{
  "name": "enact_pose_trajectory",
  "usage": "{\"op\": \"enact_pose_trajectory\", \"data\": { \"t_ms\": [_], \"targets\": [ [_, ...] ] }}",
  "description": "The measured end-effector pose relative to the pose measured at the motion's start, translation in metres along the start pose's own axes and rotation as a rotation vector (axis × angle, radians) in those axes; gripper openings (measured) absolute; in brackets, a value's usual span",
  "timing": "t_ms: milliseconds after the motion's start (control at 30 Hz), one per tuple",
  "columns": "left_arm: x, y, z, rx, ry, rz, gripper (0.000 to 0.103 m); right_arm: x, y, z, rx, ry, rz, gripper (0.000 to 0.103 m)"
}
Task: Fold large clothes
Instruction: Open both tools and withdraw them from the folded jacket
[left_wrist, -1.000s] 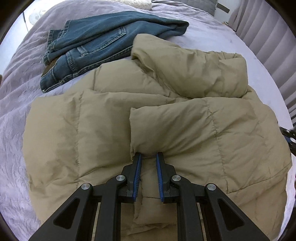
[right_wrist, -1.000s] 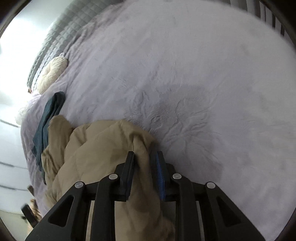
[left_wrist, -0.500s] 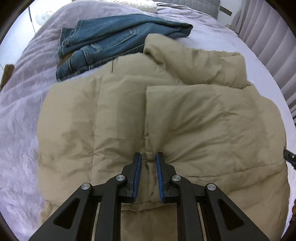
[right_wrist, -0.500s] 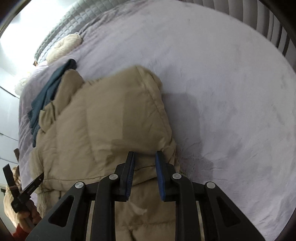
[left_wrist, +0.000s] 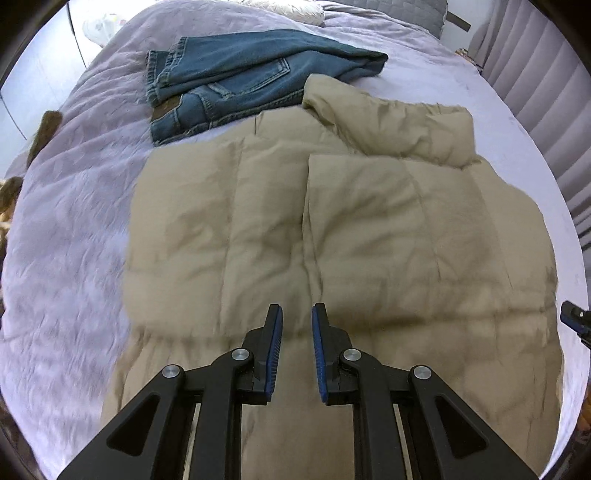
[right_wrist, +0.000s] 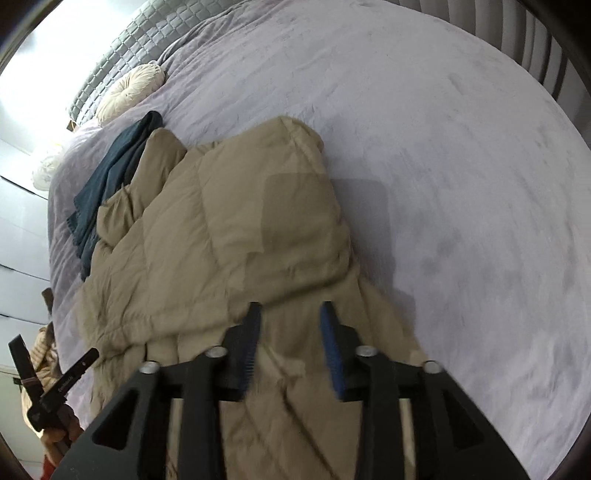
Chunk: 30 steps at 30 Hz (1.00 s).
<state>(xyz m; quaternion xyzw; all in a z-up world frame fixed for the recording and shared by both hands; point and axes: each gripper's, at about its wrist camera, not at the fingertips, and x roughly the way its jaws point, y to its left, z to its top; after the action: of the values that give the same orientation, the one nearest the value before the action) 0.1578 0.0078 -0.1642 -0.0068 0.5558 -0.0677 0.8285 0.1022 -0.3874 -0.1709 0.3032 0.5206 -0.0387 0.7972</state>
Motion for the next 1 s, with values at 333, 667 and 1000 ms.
{"op": "enact_pose_trajectory", "data": {
  "t_ms": [333, 667, 1000],
  "targets": [
    [-0.032, -0.004, -0.060, 0.024, 0.066, 0.002, 0.026, -0.017, 0.011, -0.062, 0.019, 0.088, 0.012, 0.057],
    [-0.062, 0.003, -0.094, 0.012, 0.098, -0.016, 0.101, -0.029, 0.018, -0.098, 0.023, 0.157, 0.027, 0.058],
    [-0.083, 0.011, -0.124, 0.002, 0.169, -0.001, 0.101, -0.055, 0.016, -0.122, 0.022, 0.201, 0.038, 0.080]
  ]
}}
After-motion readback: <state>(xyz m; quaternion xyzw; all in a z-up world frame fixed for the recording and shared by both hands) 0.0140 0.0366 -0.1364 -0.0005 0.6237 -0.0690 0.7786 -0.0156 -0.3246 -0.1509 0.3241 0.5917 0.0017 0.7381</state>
